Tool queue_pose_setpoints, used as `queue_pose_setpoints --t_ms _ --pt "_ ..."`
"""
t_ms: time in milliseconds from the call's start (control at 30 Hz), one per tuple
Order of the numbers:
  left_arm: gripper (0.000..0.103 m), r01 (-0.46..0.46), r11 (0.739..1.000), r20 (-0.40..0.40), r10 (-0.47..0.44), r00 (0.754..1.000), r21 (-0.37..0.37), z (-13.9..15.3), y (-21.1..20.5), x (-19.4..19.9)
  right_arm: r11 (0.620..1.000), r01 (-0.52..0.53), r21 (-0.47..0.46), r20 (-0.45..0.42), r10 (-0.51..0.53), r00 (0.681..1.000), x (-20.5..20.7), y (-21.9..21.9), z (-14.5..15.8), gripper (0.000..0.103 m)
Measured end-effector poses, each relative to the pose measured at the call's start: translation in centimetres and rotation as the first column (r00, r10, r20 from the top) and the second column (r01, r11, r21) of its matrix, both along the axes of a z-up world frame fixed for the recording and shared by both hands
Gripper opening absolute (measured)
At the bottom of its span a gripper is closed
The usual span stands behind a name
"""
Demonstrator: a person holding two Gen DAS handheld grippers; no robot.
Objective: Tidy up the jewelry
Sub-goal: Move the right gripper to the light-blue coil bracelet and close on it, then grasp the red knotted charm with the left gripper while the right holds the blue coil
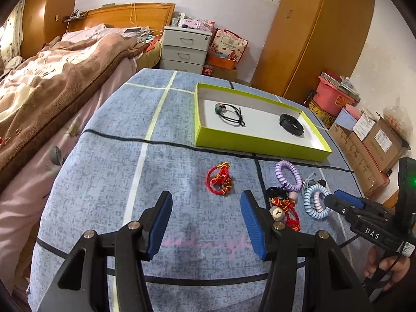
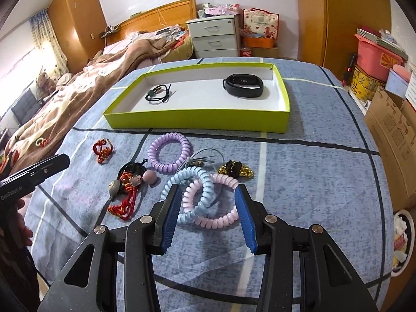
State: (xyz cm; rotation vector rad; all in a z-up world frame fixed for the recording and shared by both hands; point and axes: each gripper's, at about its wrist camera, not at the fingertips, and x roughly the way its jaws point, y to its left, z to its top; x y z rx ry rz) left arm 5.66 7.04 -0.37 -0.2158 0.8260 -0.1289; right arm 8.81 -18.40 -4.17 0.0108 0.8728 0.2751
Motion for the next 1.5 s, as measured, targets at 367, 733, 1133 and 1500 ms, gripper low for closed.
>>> queue_pose_setpoints --t_ms 367,733,1133,1500 --pt "0.057 0.008 1.000 -0.027 -0.009 1.000 -0.028 -0.6 0.0 0.0 1.000 -0.005 0.009 -0.015 0.005 1.000 0.1 0.3 -0.4 0.011" --pt "0.057 0.027 0.999 -0.045 -0.028 0.999 -0.026 -1.0 -0.5 1.0 0.996 0.024 0.088 0.026 -0.027 0.999 -0.2 -1.0 0.9 0.010" --pt "0.057 0.090 0.996 -0.072 -0.091 0.993 -0.019 -1.9 -2.1 4.2 0.991 0.039 0.124 0.072 -0.049 0.996 0.2 -1.6 2.6 0.010" --pt "0.057 0.074 0.989 -0.085 -0.063 0.994 0.131 -2.6 -3.5 5.3 0.990 0.046 0.130 0.072 -0.056 0.996 0.8 -1.9 2.5 0.010"
